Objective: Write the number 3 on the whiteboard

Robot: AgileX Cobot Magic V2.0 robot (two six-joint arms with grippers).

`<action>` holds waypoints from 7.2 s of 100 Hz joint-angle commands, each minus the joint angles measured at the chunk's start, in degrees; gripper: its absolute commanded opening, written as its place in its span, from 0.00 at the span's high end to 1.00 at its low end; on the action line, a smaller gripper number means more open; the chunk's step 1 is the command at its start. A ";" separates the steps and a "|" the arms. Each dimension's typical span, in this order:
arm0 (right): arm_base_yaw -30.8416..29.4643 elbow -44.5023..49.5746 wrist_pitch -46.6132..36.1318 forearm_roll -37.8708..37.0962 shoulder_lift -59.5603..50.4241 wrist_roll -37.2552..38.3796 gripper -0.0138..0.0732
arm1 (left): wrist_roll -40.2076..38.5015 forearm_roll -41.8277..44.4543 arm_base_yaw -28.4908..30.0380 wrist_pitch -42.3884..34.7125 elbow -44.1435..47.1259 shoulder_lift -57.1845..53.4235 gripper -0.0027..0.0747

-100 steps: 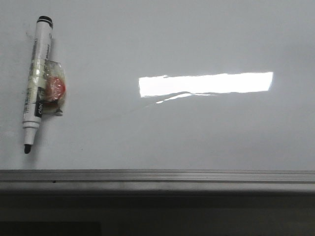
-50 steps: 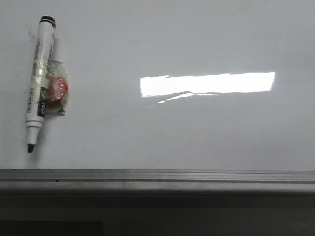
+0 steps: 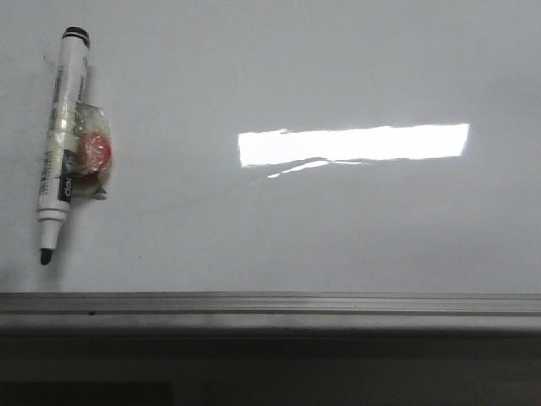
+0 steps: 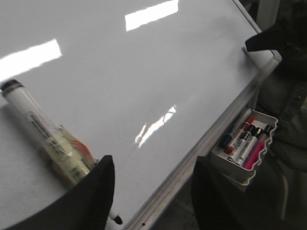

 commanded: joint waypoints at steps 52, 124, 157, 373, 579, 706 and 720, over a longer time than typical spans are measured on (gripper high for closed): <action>0.07 -2.09 -5.54 -0.15 0.80 -0.23 0.92 | 1.52 -24.70 0.03 -20.47 -1.68 18.52 0.48; 8.62 -2.36 -4.27 -0.15 0.80 -0.23 0.92 | 1.66 -35.69 0.03 -27.82 -1.68 33.12 0.99; 26.90 -7.16 -7.35 -0.15 3.72 -0.34 0.90 | 1.55 -6.12 0.03 -33.26 -2.18 33.12 0.99; 53.50 -52.67 9.01 -7.63 40.42 -0.63 0.92 | 13.62 -4.30 0.03 -19.99 -1.50 11.53 0.52; 60.16 -55.64 16.50 -0.03 48.06 0.00 0.92 | 13.62 -4.04 0.03 -20.41 -1.50 14.73 0.52; 62.41 -56.67 16.85 0.00 48.16 0.00 0.92 | 13.62 -4.04 0.03 -22.82 -1.73 17.26 0.61; 62.41 -56.67 16.85 0.36 48.16 -0.10 0.92 | 13.62 -4.04 0.03 -22.82 -1.73 17.26 0.68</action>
